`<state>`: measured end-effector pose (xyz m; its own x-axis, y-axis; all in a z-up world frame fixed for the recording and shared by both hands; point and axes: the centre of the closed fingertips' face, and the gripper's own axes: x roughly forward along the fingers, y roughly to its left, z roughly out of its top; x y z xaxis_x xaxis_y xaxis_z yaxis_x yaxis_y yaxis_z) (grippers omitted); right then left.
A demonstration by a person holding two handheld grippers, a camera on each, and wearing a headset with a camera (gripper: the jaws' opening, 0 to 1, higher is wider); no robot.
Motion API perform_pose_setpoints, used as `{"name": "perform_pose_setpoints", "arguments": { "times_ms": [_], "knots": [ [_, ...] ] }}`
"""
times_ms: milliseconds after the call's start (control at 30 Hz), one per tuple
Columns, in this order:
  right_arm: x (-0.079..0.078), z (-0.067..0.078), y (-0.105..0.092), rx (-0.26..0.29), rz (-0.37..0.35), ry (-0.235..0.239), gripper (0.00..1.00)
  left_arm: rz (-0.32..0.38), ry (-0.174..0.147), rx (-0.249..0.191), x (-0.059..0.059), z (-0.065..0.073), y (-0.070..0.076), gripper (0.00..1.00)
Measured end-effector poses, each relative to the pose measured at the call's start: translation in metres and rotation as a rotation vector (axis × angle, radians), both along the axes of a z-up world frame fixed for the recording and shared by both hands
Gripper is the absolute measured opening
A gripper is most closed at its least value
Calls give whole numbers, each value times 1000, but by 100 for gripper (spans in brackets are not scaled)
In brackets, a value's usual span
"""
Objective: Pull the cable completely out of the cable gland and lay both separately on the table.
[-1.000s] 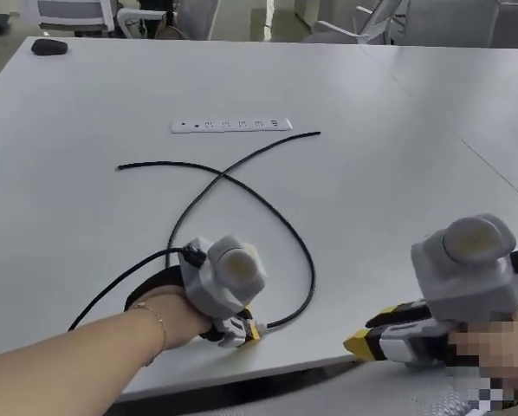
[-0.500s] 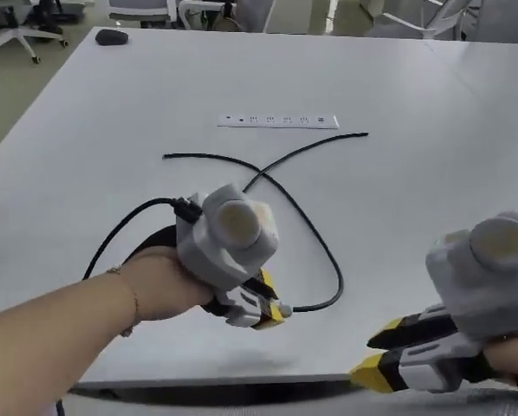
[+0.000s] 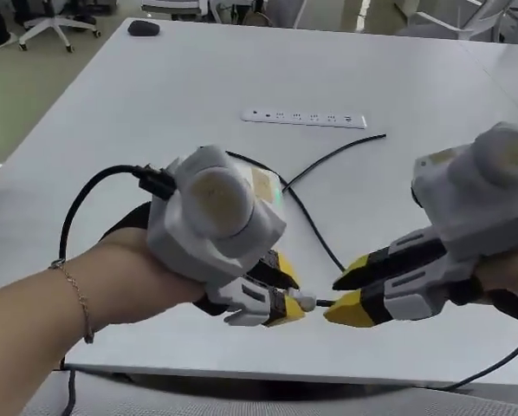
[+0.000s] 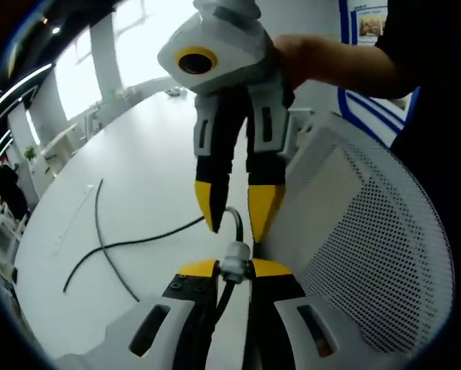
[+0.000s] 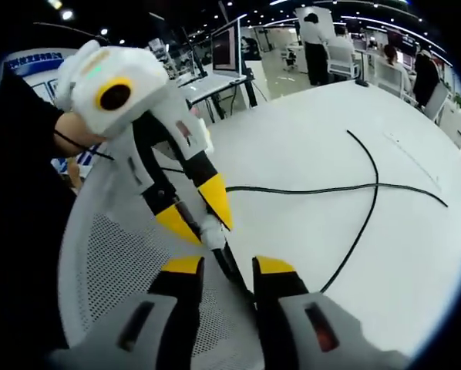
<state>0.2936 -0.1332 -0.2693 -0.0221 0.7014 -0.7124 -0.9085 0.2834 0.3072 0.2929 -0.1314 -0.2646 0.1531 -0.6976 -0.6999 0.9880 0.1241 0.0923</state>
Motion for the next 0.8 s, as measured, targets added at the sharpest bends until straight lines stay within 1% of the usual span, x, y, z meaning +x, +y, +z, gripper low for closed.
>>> {"name": "perform_pose_setpoints", "arguments": {
  "times_ms": [67,100,133,200,267,333,367,400,467,500,600,633,667,800],
  "knots": [
    [-2,1,4,3,22,18,25,-10,-15,16,-1,-1,1,17],
    [-5,2,8,14,55,35,25,-23,-34,30,-2,-1,1,17],
    [-7,3,10,22,64,48,24,-37,-57,41,-3,-1,1,17],
    [-8,3,12,28,74,69,23,-45,-74,48,-4,-1,1,17],
    [-10,3,14,33,94,88,23,-65,-102,50,-4,1,0,17],
    [-15,1,14,30,120,121,23,-97,-137,43,-5,3,-2,17],
    [-17,0,13,22,137,123,22,-90,-133,41,-6,3,-2,17],
    [-17,0,13,16,150,117,22,-96,-139,42,-6,3,-2,17],
    [-16,-1,14,14,163,120,19,-147,-195,53,-6,4,-4,17],
    [-18,-1,14,11,171,134,18,-153,-201,56,-8,3,-4,17],
    [-19,-3,15,10,183,143,15,-172,-219,70,-8,2,-3,17],
    [-23,-3,16,11,199,158,14,-175,-216,73,-8,1,-3,17],
    [-25,-2,17,14,209,160,13,-181,-213,77,-8,0,-2,17],
    [-25,-7,20,-2,212,136,12,-187,-208,91,-8,-3,1,17]
  ]
}}
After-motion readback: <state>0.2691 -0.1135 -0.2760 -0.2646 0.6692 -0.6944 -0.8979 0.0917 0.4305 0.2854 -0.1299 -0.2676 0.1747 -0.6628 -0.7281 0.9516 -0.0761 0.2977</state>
